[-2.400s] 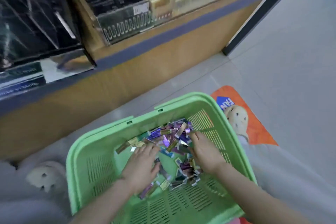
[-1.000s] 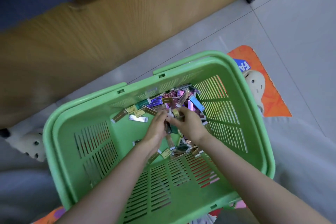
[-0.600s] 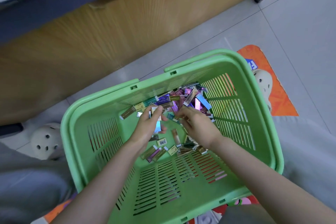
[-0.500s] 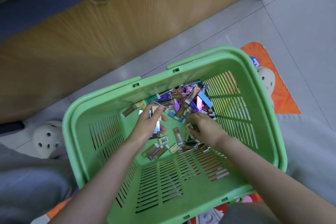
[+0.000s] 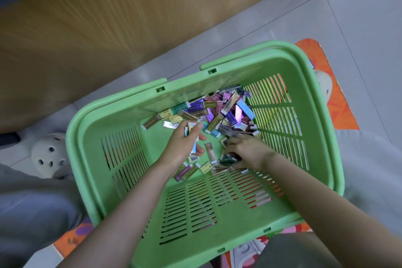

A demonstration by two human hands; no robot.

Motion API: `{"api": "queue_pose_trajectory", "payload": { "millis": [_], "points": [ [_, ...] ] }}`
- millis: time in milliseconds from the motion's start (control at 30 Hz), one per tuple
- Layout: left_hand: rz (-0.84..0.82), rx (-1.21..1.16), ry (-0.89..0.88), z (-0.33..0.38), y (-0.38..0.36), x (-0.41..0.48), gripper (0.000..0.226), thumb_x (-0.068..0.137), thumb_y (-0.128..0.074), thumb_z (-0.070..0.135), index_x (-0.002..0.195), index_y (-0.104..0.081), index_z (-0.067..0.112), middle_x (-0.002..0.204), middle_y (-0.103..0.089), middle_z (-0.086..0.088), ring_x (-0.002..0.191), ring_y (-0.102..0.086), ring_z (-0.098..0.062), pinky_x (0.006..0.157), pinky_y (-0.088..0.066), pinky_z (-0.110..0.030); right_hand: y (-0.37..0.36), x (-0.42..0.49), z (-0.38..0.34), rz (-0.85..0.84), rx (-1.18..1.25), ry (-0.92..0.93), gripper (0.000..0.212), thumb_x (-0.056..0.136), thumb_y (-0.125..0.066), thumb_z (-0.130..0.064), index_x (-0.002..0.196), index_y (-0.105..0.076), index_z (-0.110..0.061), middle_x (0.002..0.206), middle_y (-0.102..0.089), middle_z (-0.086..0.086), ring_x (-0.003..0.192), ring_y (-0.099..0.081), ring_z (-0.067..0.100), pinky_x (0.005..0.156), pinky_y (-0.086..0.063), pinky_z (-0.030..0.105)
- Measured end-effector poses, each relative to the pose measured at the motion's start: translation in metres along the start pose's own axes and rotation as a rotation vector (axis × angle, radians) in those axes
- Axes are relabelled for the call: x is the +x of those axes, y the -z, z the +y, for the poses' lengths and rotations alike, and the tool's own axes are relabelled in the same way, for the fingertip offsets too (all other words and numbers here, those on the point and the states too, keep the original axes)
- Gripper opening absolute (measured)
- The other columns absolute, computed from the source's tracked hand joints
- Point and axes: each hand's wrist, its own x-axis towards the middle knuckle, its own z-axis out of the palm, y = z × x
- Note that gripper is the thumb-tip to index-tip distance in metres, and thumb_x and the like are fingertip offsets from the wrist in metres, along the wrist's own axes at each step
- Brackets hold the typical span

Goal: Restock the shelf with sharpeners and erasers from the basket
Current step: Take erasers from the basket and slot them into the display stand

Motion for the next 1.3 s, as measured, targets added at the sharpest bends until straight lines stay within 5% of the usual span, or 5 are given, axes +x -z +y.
{"api": "queue_pose_trajectory", "payload": {
  "millis": [333,767,900,1100,1300],
  "points": [
    [0.063,0.008,0.079,-0.01,0.006,-0.002,0.034,0.099,-0.048,0.03,0.117,-0.054,0.002,0.091,-0.067,-0.009,0.048,-0.06,-0.011,0.052,-0.054,-0.02,-0.008,0.014,-0.024,-0.053,-0.096,0.035,0.025,0.096,-0.047,-0.011,0.12,-0.054,-0.007,0.127,-0.043,0.009,0.104,-0.054,0.023,0.091,-0.048,0.036],
    [0.057,-0.158,0.147,-0.014,-0.004,-0.011,0.016,0.098,-0.049,0.029,0.098,-0.056,0.014,0.099,-0.068,-0.004,0.079,-0.07,-0.02,0.075,-0.058,-0.035,0.023,-0.003,-0.056,0.518,1.201,-0.278,0.012,0.083,-0.071,-0.015,0.092,-0.063,-0.012,0.088,-0.068,0.007,0.081,-0.065,0.02,0.078,-0.055,0.023],
    [0.109,-0.252,0.127,-0.005,-0.01,-0.014,0.039,0.086,-0.062,0.039,0.113,-0.059,0.011,0.098,-0.071,-0.007,0.094,-0.068,-0.023,0.091,-0.052,-0.043,0.034,-0.008,-0.085,0.637,1.148,-0.205,0.022,0.083,-0.071,-0.013,0.103,-0.064,-0.007,0.083,-0.062,0.0,0.07,-0.058,0.004,0.067,-0.048,0.009],
    [0.133,-0.287,0.02,-0.001,0.003,-0.016,0.033,0.086,-0.065,0.026,0.113,-0.056,0.01,0.076,-0.071,0.007,0.069,-0.07,-0.017,0.09,-0.052,-0.046,0.021,-0.022,-0.059,0.792,0.824,-0.353,0.047,0.089,-0.062,-0.031,0.129,-0.051,-0.01,0.123,-0.054,0.003,0.113,-0.049,0.013,0.102,-0.036,0.023],
    [0.092,-0.231,0.004,-0.005,0.001,-0.015,0.023,0.09,-0.063,0.026,0.108,-0.055,0.015,0.078,-0.071,0.008,0.068,-0.07,-0.016,0.105,-0.039,-0.05,-0.008,-0.025,-0.011,0.426,0.918,-0.715,0.052,0.085,-0.068,-0.015,0.128,-0.042,-0.004,0.127,-0.054,0.013,0.115,-0.054,0.024,0.102,-0.039,0.033]
  ]
}}
